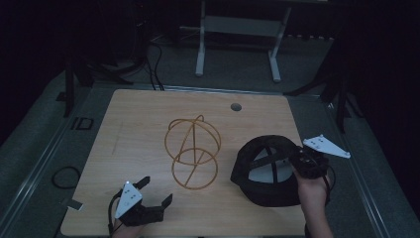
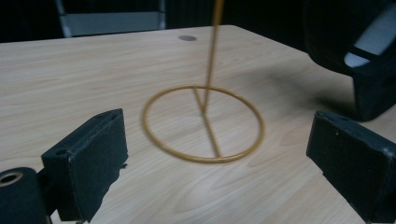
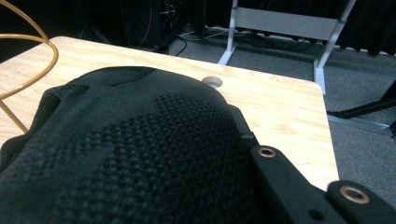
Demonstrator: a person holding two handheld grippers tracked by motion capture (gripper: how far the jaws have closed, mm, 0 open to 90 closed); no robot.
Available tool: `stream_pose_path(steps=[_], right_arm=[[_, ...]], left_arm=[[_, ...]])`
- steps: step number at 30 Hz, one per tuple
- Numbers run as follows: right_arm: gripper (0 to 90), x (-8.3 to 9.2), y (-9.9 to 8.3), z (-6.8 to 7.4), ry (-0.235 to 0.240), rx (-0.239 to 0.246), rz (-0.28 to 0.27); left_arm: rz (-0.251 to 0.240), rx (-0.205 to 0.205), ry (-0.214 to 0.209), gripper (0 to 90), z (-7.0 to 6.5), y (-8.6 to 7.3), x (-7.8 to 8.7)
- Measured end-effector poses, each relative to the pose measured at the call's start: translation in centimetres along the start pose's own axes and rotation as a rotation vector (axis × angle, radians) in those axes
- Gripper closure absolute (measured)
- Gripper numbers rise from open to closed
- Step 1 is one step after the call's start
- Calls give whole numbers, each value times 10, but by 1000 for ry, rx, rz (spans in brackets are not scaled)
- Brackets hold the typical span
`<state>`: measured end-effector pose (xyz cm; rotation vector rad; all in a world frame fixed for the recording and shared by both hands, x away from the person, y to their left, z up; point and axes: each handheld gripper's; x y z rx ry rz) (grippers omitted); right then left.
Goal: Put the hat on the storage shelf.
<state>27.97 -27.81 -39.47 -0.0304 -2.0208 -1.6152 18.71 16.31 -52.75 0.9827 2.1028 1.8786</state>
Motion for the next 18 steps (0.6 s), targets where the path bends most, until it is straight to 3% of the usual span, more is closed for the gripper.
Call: stream_pose_path(steps=[1,2,9,18], right_arm=[[889,2,1,-1,-2,-3,-6],[889,4,1,-2,0,-4,-11],[889,12,3,-3,15,-13,-34],[889,20,6,5,52,4,-60]], left_arm=[[1,-4,-9,57,-3,-1,-3],[-7,-33,-20,57,-11,-2,-9],[12,-54,-80,60,-31,3,-30],[15,-96,-173,67,-69,18,-58]])
Point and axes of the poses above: each handheld gripper's, and its own axes: x roughly backward along the jaws, y roughly out of its top, z roughly to its left, and after that the axes turned 7 degrees about x, right-handed
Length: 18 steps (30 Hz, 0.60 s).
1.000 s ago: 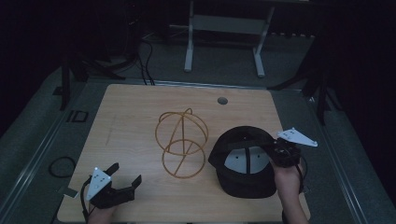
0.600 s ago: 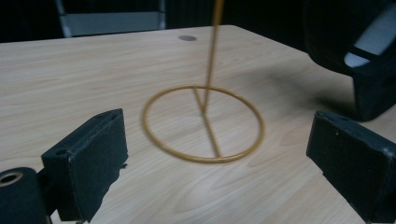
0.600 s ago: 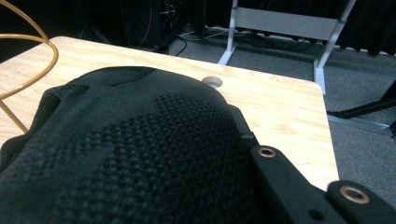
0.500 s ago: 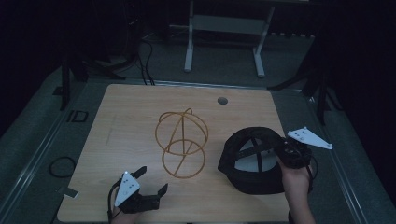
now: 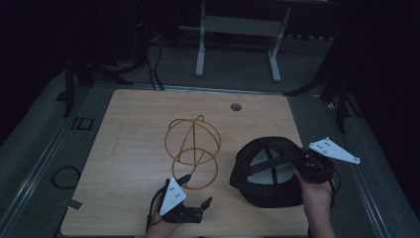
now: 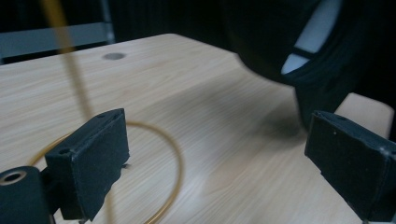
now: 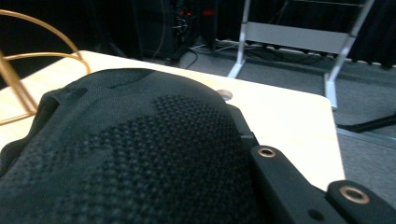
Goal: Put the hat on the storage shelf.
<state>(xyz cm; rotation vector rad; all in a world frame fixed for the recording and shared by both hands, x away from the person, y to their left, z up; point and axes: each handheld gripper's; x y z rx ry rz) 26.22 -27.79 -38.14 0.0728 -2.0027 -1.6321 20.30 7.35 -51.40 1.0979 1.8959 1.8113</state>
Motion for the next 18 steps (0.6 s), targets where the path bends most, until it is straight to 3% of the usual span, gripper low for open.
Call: stream_pose_path(steps=[8,11,18], right_arm=[[889,5,2,9,33,11,-22],[889,8,2,14,49,25,-30],[888,14,1,19,73,38,-34]], left_arm=[[-9,-23,-65,71,-26,21,-23],[-38,-38,-89,74,-38,37,-31],[-52,-72,-91,101,-42,62,-38]])
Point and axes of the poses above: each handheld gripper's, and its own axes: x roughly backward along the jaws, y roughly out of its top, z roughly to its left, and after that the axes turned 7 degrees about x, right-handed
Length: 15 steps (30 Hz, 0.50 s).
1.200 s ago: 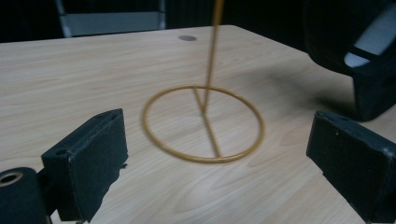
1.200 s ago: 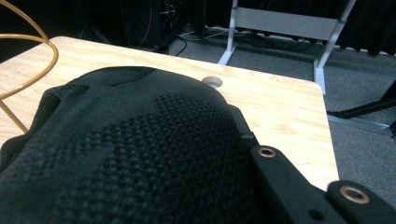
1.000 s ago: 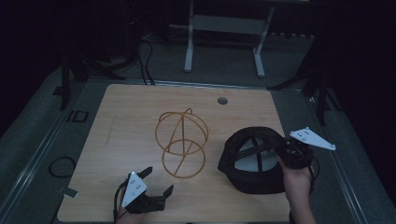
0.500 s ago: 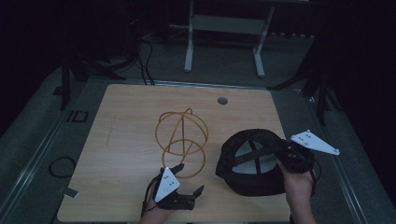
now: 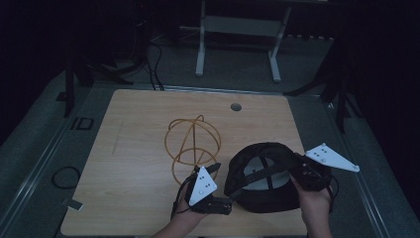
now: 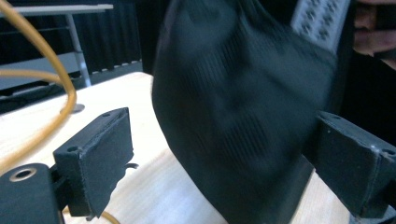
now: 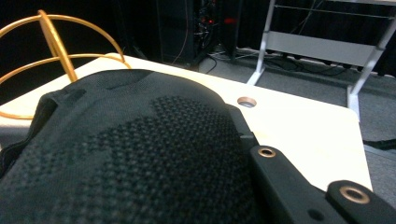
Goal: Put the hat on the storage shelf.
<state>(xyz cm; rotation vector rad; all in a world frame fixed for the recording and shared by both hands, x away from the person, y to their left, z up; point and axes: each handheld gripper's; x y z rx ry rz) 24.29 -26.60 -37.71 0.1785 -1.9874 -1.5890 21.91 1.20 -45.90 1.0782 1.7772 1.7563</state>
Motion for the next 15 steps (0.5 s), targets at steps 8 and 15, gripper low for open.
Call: stream_pose_path(steps=[8,15], right_arm=[[889,8,-6,5,53,0,-5],[889,15,-7,12,81,30,-16]], left_arm=[[16,-35,-29,135,-3,15,-4],[3,-6,-26,187,-6,21,-7]])
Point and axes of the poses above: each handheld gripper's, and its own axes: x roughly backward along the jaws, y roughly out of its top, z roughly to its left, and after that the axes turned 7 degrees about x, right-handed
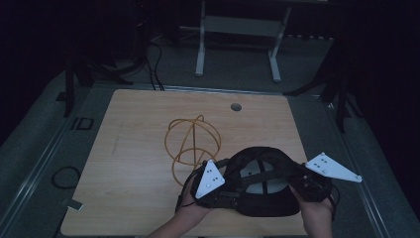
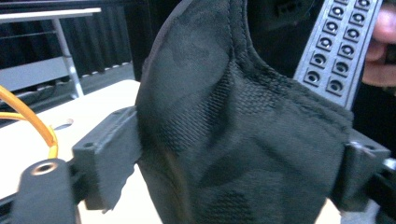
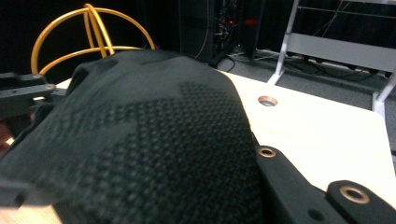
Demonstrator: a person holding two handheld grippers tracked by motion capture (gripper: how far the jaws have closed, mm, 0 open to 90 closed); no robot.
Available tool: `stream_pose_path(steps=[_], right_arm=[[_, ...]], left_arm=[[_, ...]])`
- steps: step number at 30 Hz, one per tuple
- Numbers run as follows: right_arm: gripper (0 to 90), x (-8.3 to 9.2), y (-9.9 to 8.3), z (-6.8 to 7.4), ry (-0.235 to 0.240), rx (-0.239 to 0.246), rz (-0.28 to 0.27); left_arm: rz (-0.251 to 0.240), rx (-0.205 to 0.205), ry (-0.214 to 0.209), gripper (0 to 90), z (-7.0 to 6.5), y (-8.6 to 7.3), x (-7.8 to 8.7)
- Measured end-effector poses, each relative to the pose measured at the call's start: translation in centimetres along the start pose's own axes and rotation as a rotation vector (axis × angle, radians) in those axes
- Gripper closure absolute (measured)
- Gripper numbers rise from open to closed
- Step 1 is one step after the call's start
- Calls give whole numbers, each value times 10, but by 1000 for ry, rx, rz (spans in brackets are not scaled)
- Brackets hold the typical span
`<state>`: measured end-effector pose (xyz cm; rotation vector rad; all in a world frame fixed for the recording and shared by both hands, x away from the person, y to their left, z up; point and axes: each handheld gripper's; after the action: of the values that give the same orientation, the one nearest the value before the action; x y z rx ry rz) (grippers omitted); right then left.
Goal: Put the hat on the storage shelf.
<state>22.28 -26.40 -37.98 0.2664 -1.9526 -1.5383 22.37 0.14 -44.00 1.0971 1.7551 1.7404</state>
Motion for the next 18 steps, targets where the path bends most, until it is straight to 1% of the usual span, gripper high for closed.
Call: stream_pose_path(steps=[1,2,3,4,5,6,7,8,9,10,11,12,13,14,16,18], right_arm=[[888,2,0,3,11,8,0],[888,2,0,3,11,8,0],[888,2,-1,5,24,14,-1],[888,2,-1,5,24,14,-1],[888,3,-2,7,35,16,-2],[888,3,-2,7,35,16,-2],[888,4,-3,9,40,15,-1],[888,4,-3,9,40,15,-1],[888,5,-5,11,48,13,-6],[888,6,-5,11,49,14,-3],[888,6,-5,11,49,14,-3],[888,8,-7,13,50,16,0],[888,9,-8,13,51,14,-1],[887,10,-10,13,53,13,1],[887,11,-13,13,49,5,-1],[887,12,-14,12,48,0,0]], left_arm=[[1,0,-2,247,0,2,0],[1,0,-2,272,0,2,0],[-12,5,20,351,-1,3,1],[-19,12,14,351,-1,4,1],[-39,10,42,502,-3,7,2],[-39,10,42,538,-3,7,2],[-48,20,61,597,-4,11,2],[-48,20,61,670,-4,11,2],[-48,29,87,783,-4,15,1],[-48,29,87,848,-4,15,1],[-47,28,101,848,-4,17,1],[-45,21,114,892,-5,20,1],[-45,14,120,894,-5,21,0],[-48,21,122,895,-5,25,-1],[-46,22,122,897,-6,27,-2],[-43,36,115,897,-5,32,-5]])
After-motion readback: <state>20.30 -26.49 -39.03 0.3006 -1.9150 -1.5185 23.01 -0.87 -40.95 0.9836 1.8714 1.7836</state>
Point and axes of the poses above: each handheld gripper's, and its own axes: x roughly backward along the jaws, y roughly out of its top, z roughly to its left, and after that the axes turned 7 degrees about x, right-handed
